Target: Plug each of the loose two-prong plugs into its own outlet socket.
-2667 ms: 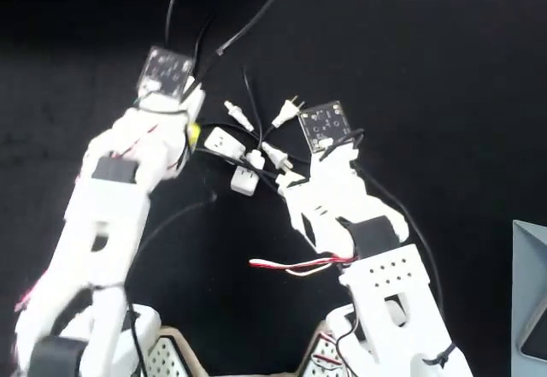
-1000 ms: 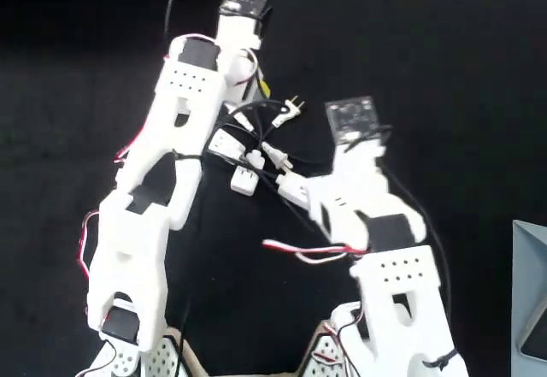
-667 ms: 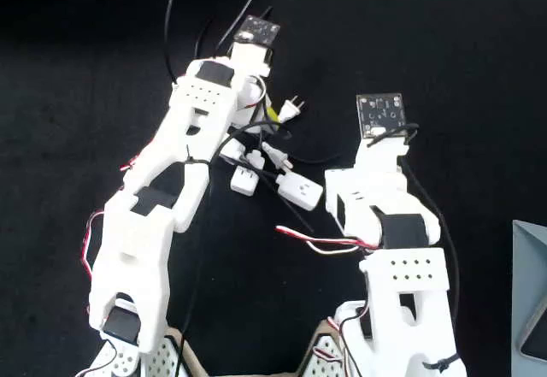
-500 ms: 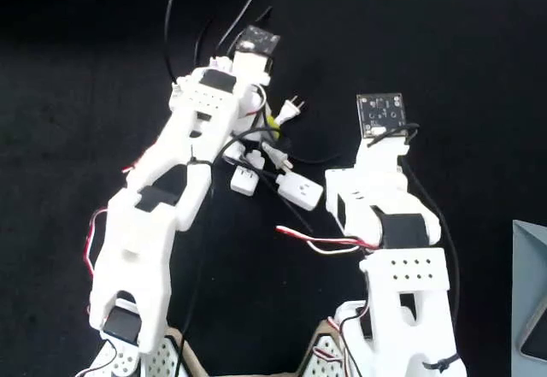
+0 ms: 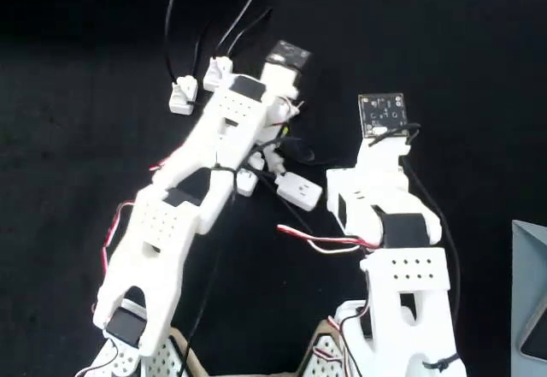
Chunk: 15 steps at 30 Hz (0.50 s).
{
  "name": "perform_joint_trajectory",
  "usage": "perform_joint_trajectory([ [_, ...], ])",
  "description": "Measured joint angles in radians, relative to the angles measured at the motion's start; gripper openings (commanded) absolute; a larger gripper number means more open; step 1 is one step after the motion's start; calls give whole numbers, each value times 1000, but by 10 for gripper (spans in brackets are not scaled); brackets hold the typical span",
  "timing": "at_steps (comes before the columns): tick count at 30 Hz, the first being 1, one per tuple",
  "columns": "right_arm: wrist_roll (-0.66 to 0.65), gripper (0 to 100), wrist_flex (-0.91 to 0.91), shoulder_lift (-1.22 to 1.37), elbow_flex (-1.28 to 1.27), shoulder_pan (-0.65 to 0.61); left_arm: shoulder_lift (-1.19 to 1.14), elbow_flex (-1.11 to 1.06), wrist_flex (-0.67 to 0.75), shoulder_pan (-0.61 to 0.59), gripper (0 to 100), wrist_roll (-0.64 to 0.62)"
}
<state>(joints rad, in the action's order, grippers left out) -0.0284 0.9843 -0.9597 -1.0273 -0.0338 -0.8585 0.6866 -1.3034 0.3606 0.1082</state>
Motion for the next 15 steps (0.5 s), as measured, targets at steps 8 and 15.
perform_joint_trajectory([
  [8,-43,15,163,0,170,126,2,2,-173,57,28,40],
  [15,-46,16,189,0,201,149,0,0,-341,124,28,41],
])
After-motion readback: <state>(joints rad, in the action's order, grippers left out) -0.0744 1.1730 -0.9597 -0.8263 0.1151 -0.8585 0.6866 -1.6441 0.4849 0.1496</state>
